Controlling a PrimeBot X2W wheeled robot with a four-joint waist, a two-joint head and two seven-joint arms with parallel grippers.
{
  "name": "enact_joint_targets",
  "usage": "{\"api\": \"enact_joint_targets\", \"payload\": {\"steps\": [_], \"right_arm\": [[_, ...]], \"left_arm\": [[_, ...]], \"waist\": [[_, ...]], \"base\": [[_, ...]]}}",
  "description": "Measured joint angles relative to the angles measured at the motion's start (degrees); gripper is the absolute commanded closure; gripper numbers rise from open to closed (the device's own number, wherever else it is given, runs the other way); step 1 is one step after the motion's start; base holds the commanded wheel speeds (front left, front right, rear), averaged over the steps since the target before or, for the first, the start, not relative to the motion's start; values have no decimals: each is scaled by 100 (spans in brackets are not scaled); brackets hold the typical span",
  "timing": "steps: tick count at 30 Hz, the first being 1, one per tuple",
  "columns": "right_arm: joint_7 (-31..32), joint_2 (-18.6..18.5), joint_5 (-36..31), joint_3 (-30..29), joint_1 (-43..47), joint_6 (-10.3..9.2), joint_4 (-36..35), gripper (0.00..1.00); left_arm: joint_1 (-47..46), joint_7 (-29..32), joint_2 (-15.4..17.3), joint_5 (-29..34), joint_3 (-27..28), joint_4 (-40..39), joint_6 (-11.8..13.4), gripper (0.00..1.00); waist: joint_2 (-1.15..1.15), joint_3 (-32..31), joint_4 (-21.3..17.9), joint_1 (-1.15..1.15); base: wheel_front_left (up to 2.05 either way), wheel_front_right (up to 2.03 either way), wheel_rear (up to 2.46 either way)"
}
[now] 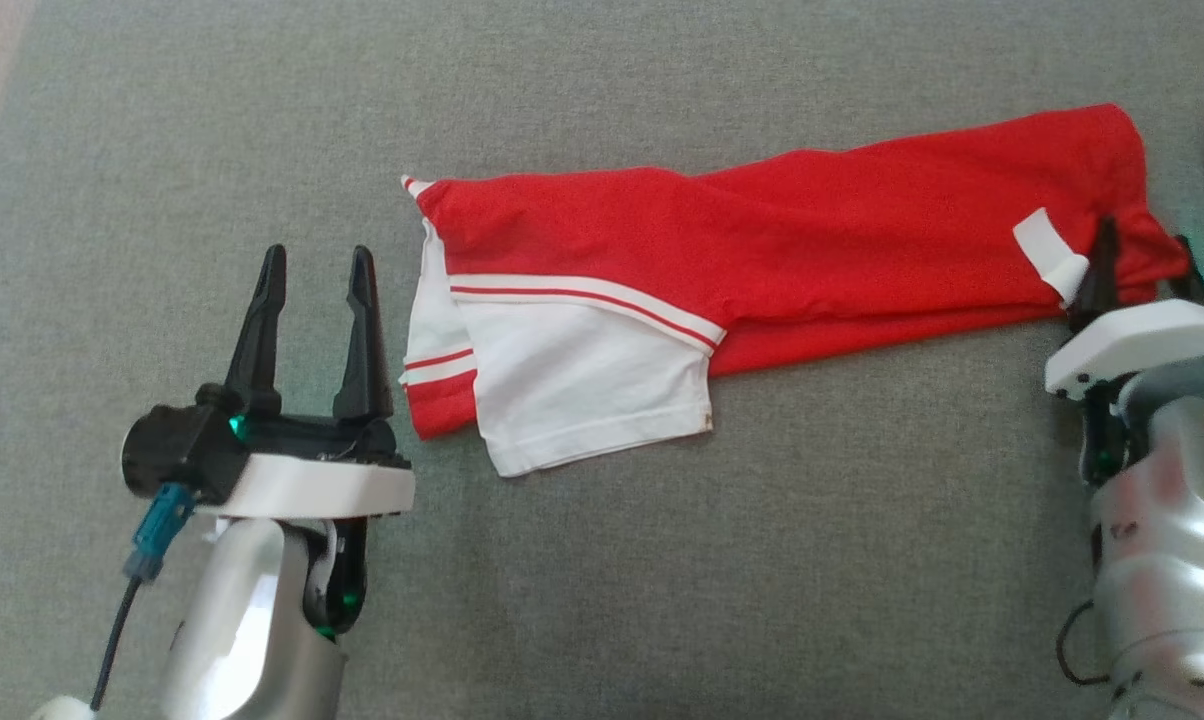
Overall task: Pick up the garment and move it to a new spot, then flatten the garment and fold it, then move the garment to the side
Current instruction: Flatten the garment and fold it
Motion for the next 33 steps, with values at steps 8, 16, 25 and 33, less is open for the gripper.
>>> {"api": "enact_joint_targets", "payload": {"steps": [8, 16, 25, 33], "right_arm": [[-170, 26, -89, 135, -259, -5, 597, 100], [-211, 167, -742, -586, -49, -5, 225, 100], [52, 159, -1232, -1159, 102, -4, -916, 100], [96, 144, -275, -183, 109, -5, -1016, 100]], "left_arm": [[4, 0, -9, 60, 59, 33, -49, 0], [24, 0, -13, 96, 81, 36, -51, 0], [181, 0, -15, 94, 53, 56, -49, 0], [279, 0, -15, 93, -18, 122, -47, 0]], "waist": [[0, -163, -116, 0], [0, -402, -258, 0], [0, -735, -347, -1], [0, -1027, -274, -1]], "base": [[0, 0, 0], [0, 0, 0], [0, 0, 0], [0, 0, 0]]}}
